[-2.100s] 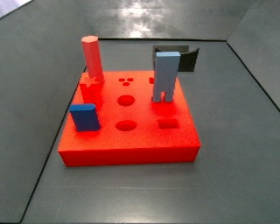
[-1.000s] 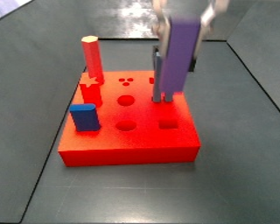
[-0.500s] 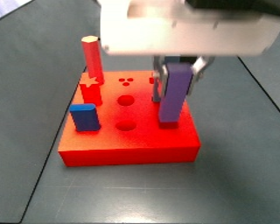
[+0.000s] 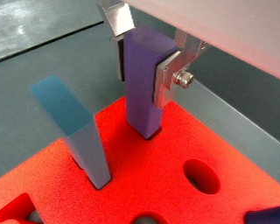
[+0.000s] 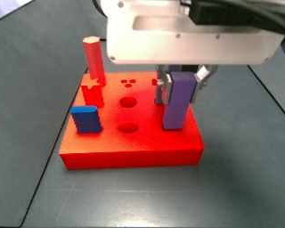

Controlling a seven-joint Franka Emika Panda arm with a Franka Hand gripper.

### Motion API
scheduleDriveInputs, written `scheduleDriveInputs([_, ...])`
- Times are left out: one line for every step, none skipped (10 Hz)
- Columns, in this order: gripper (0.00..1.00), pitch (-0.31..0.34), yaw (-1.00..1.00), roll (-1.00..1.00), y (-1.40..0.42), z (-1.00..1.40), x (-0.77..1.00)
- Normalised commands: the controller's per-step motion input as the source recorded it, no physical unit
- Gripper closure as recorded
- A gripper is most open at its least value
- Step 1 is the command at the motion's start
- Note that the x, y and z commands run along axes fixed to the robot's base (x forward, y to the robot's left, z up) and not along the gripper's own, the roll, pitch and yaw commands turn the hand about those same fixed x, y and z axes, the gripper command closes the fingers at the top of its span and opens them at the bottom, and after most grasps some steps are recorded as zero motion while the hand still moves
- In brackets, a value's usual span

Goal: Pick up the rectangle object. Move up. Place the rectangle object on the fixture. Regrasp the rectangle object. Move to above the board. Insert the rectangle object.
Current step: Insert the rectangle object.

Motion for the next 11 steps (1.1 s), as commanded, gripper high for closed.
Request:
scheduleDriveInputs([1.00, -0.023, -0.08, 0.00, -0.05, -0.45, 0.17])
scheduleDriveInputs([1.00, -0.053, -0.06, 0.10, -0.13, -0.59, 0.00])
scheduleDriveInputs([1.00, -0.107, -0.09, 0.11, -0.03, -0.57, -0.47])
scheduleDriveInputs([1.00, -0.083, -0.04, 0.08, -0.03, -0.40, -0.53])
scheduleDriveInputs([1.00, -0.044, 0.00, 0.02, -0.07, -0.43, -0.13])
scheduleDriveInputs([1.00, 0.000, -0.02, 0.03, -0.06, -0.55, 0.08])
scheduleDriveInputs([1.00, -0.096, -0.11, 0.00, 0.00, -0.91, 0.12])
scheduleDriveInputs([1.00, -0.156, -0.11, 0.00, -0.02, -0.95, 0.04])
scheduleDriveInputs([1.00, -0.187, -0.07, -0.03, 0.00, -0.78, 0.00])
scheduleDriveInputs([1.00, -0.199, 0.00, -0.10, 0.00, -0.34, 0.00])
scheduleDriveInputs([1.00, 0.000, -0.02, -0.04, 0.04, -0.03, 0.00])
